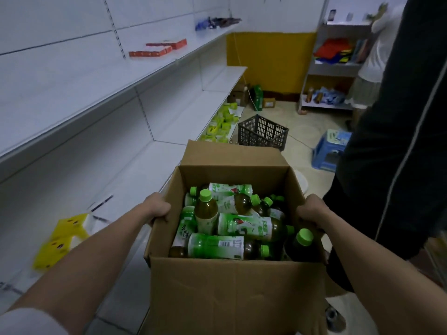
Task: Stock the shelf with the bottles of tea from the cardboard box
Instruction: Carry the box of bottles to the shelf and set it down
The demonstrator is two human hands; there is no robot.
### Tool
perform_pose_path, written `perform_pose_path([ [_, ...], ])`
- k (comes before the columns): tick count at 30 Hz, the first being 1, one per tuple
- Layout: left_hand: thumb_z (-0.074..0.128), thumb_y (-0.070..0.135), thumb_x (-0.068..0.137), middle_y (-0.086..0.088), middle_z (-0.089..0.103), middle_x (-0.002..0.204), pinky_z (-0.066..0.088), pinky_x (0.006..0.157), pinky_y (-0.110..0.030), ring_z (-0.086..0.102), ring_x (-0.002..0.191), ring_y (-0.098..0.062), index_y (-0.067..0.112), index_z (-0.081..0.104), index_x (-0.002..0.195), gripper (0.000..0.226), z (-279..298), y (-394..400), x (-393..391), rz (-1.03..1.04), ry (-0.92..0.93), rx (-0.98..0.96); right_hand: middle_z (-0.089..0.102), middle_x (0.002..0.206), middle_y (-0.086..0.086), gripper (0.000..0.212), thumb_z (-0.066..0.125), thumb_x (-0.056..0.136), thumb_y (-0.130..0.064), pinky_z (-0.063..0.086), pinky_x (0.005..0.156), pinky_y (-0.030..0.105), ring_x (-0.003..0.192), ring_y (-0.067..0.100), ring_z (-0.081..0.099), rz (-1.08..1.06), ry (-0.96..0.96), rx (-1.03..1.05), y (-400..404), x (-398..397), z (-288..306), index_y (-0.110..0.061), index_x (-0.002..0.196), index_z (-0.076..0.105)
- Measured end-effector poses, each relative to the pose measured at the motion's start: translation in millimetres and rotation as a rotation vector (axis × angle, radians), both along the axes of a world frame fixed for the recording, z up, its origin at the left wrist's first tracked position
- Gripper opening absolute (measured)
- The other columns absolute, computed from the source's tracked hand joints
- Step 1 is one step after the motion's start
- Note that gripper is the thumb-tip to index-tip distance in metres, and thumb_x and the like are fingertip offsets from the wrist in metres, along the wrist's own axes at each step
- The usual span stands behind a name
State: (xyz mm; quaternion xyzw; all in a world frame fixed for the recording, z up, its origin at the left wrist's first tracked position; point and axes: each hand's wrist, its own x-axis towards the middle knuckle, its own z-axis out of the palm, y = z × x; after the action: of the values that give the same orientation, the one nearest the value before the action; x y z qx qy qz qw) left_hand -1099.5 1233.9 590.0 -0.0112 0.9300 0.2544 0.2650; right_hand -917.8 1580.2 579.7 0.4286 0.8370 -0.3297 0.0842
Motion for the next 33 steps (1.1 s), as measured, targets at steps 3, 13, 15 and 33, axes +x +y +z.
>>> perform_pose_path([
  [3,0.059,-0.01,0.073,-0.016,0.059,0.06,0.042,0.032,-0.028,0.056,0.048,-0.031,-0.005,0.06,0.07,0.005,-30,47,-54,0.003,-0.037,0.006,0.061,0.102,0.019,0.033,0.06,0.082,-0.014,0.053,0.079,0.039,0.094,0.031,0.062,0.02,-0.043,0.006,48,-57,-29,0.0,0.111,0.053],
  [13,0.059,-0.005,0.076,-0.014,0.059,0.059,0.039,0.038,-0.023,0.055,0.049,-0.026,0.003,0.058,0.064,0.015,-97,180,-208,0.088,-0.13,-0.012,0.055,0.087,0.014,0.016,0.059,0.085,-0.014,0.042,0.065,0.03,0.08,0.03,0.056,0.095,-0.174,-0.02,188,-230,-97,-0.003,0.089,0.05],
  [15,0.06,-0.003,0.073,-0.016,0.063,0.065,0.042,0.04,-0.025,0.06,0.056,-0.03,0.003,0.06,0.068,0.008,-106,202,-234,0.119,-0.139,-0.026,0.055,0.088,0.014,0.017,0.06,0.085,-0.014,0.042,0.064,0.03,0.081,0.031,0.056,0.136,-0.188,-0.026,217,-267,-104,-0.003,0.091,0.049],
  [33,0.062,0.008,0.076,-0.014,0.067,0.082,0.043,0.051,-0.024,0.061,0.067,-0.024,-0.001,0.07,0.087,0.016,-175,278,-385,0.469,-0.225,0.006,0.058,0.092,0.015,0.02,0.06,0.081,-0.015,0.044,0.064,0.031,0.085,0.031,0.061,0.527,-0.299,0.036,334,-575,-145,-0.001,0.093,0.056],
])
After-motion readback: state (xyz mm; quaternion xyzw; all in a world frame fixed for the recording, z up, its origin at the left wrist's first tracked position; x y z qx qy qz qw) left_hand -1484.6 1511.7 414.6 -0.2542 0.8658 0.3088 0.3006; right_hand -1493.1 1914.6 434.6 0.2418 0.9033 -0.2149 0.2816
